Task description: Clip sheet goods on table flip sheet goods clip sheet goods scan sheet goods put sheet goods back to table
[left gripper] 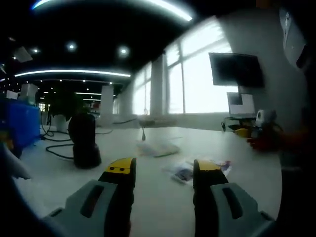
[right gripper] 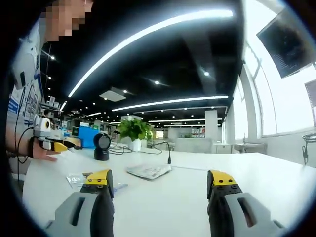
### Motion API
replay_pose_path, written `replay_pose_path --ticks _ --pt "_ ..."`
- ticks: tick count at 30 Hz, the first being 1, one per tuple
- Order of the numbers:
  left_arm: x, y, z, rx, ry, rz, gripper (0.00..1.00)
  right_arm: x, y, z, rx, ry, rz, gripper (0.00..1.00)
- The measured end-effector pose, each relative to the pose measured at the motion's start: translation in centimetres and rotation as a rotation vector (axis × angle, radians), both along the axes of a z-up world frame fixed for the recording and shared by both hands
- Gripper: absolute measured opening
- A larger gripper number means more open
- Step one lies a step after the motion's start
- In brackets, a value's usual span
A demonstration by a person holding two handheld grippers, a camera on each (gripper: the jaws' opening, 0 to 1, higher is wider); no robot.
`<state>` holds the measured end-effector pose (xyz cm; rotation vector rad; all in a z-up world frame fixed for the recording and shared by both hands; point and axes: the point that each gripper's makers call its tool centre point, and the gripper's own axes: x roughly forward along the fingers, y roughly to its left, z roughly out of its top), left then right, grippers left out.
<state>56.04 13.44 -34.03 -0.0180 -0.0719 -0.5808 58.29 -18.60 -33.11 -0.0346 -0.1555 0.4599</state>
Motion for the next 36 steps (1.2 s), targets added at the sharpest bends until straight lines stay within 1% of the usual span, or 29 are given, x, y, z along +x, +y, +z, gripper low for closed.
replay_pose_path --ticks 10,16,20,21,23,27,29,33,34,36 --pt "0.1 -0.1 -0.1 -0.009 0.006 -0.006 0.39 0.0 0.0 -0.3 -0.001 0.004 0.015 0.71" --pt "0.2 0.0 -0.2 -0.02 0.016 -0.007 0.39 0.1 -0.2 -0.3 -0.001 0.006 0.008 0.7" --pt "0.2 -0.1 -0.1 -0.018 0.012 -0.009 0.39 0.1 -0.2 -0.5 -0.001 0.011 0.009 0.69" --pt "0.2 -0.1 -0.1 -0.018 0.011 -0.009 0.39 0.1 -0.1 -0.6 -0.009 0.014 0.009 0.69" --pt "0.2 0.0 -0.1 -0.014 0.007 -0.003 0.39 0.1 0.3 -0.9 -0.052 0.014 0.001 0.69" --pt "0.2 0.1 0.0 -0.021 0.004 0.002 0.39 0.2 1.0 -1.1 -0.086 0.018 -0.014 0.65" --pt "0.2 0.1 0.1 -0.02 0.001 0.002 0.39 0.2 1.5 -1.2 -0.109 0.024 0.002 0.66" --pt "0.1 0.2 0.1 -0.019 -0.005 0.0 0.39 0.3 2.4 -0.9 -0.069 0.041 0.011 0.65" --pt "0.1 0.2 0.2 -0.02 -0.007 -0.002 0.39 0.2 3.1 -0.7 -0.071 0.039 0.011 0.65" --pt "0.1 0.2 0.2 -0.021 -0.01 -0.005 0.39 0.0 4.3 -0.3 -0.106 0.024 0.019 0.65"
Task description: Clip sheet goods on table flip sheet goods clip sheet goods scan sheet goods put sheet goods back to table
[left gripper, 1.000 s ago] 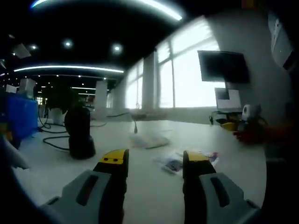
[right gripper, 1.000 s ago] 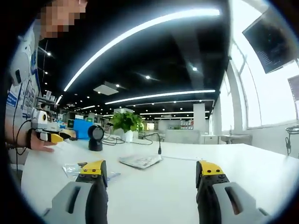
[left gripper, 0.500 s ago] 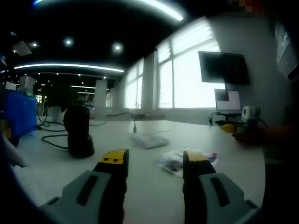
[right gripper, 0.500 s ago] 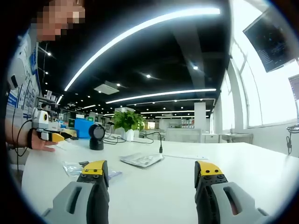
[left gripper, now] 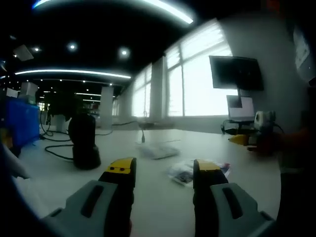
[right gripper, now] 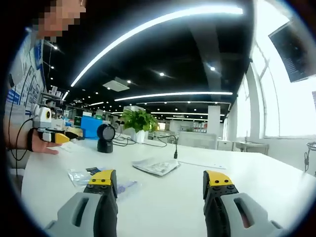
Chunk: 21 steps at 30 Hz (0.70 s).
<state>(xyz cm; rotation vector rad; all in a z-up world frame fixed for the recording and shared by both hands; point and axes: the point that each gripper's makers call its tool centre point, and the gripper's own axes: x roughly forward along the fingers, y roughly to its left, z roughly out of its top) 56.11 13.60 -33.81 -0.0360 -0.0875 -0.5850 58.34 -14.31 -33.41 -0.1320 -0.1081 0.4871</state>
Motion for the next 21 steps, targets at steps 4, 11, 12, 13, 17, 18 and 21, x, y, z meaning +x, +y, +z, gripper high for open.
replay_pose_path --ticks 4,11,12,13,17,18,21 --pt "0.0 0.0 0.0 0.001 0.001 -0.001 0.39 -0.1 2.5 1.1 -0.034 -0.019 0.031 0.64" --pt "-0.3 -0.1 -0.1 -0.01 0.011 -0.036 0.4 -0.1 6.8 2.0 -0.042 -0.019 0.092 0.63" --pt "-0.4 -0.2 -0.2 -0.032 0.033 -0.049 0.41 -0.1 7.3 1.9 -0.042 -0.02 0.097 0.63" --pt "-0.3 0.0 -0.1 -0.058 0.042 -0.052 0.41 -0.1 7.8 1.8 -0.054 -0.018 0.103 0.63" --pt "-0.1 0.6 0.5 -0.094 0.048 -0.054 0.41 -0.7 10.1 1.2 -0.072 -0.011 0.145 0.64" --pt "-0.2 0.6 0.5 -0.079 0.043 -0.056 0.41 -0.9 10.6 1.1 -0.085 -0.013 0.153 0.64" --pt "-0.4 0.5 0.3 -0.016 0.027 -0.053 0.41 -1.1 11.9 0.8 -0.105 -0.014 0.174 0.64"
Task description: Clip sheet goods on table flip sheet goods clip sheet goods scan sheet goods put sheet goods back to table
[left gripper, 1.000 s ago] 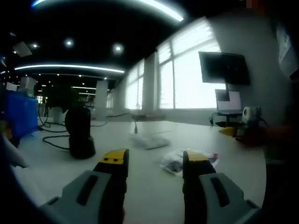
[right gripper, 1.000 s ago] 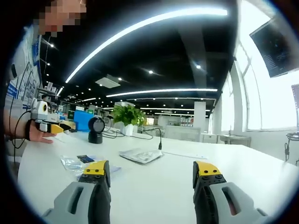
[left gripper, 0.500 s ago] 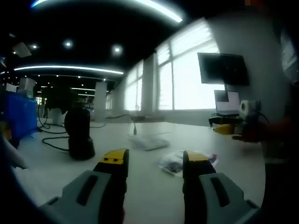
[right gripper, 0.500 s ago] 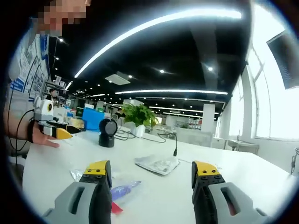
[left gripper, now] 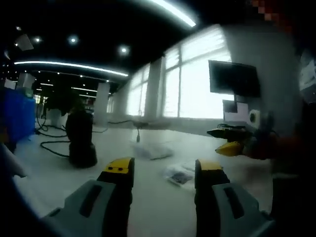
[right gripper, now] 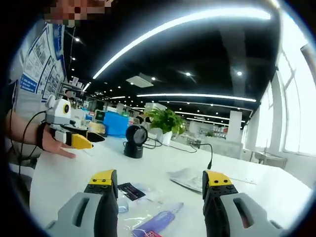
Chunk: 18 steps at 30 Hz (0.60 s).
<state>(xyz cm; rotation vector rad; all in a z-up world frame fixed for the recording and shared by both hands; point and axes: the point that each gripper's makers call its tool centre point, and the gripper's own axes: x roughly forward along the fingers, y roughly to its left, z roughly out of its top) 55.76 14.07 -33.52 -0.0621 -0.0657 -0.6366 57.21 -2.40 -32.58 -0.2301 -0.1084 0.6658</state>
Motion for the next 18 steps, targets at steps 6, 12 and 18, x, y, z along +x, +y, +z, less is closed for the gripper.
replay_pose_path --ticks 6,12,18 --pt "-0.4 -0.1 -0.1 -0.017 -0.013 -0.016 0.42 -0.6 2.9 -0.8 -0.051 0.001 0.049 0.64" --pt "-0.1 0.5 0.1 -0.056 -0.005 -0.003 0.42 -1.1 5.1 -1.5 -0.083 0.005 0.079 0.64" --pt "-0.4 -0.2 -0.1 -0.007 -0.024 -0.006 0.42 -2.2 7.4 -3.1 -0.157 -0.002 0.133 0.65"
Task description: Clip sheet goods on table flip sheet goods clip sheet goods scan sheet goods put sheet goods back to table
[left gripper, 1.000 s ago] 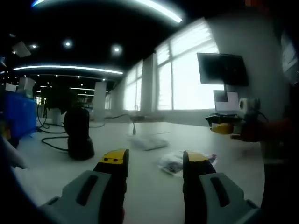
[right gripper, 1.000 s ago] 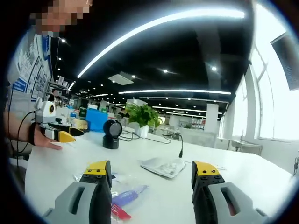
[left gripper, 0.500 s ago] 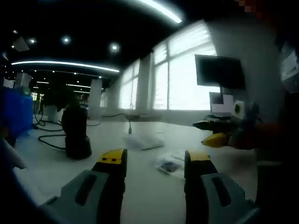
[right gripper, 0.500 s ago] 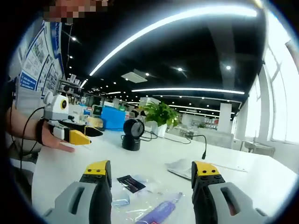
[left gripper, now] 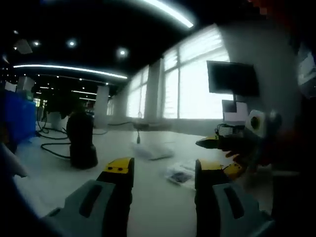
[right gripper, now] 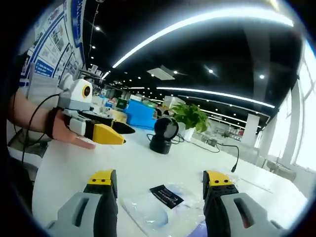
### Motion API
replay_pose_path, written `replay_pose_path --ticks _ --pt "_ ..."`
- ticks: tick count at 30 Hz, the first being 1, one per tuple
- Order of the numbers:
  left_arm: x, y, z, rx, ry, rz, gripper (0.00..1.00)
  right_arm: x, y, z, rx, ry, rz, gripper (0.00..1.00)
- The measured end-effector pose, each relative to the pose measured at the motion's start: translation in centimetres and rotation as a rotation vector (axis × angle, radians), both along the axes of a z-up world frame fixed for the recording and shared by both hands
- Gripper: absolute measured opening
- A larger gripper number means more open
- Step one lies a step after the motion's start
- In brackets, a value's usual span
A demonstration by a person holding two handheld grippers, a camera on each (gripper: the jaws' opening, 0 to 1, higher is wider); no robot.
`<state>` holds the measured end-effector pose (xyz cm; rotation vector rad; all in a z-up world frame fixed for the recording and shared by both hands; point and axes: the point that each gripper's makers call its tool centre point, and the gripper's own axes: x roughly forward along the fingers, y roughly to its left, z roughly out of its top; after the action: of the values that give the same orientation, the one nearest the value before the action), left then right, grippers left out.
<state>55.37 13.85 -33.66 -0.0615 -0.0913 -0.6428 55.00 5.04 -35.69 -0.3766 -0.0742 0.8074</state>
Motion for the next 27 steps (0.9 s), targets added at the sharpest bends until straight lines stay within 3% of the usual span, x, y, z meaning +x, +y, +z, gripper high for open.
replay_pose_path --ticks 4,9,14,20,27 --pt "-0.1 -0.3 -0.2 0.028 -0.006 -0.007 0.42 -0.2 0.7 -0.7 -0.05 -0.014 0.002 0.63" --pt "0.0 -0.1 -0.1 0.015 -0.005 -0.004 0.42 -0.1 1.2 -1.6 -0.086 -0.011 -0.01 0.63" --pt "0.0 -0.2 -0.1 0.017 -0.006 -0.008 0.42 0.2 1.2 -2.7 -0.108 0.028 -0.031 0.61" --pt "-0.1 -0.2 0.0 0.015 -0.008 -0.01 0.42 0.5 0.4 -3.9 -0.127 0.084 -0.064 0.51" --pt "-0.1 -0.1 0.0 0.012 -0.01 -0.01 0.41 0.1 0.5 -4.9 -0.078 0.181 -0.076 0.32"
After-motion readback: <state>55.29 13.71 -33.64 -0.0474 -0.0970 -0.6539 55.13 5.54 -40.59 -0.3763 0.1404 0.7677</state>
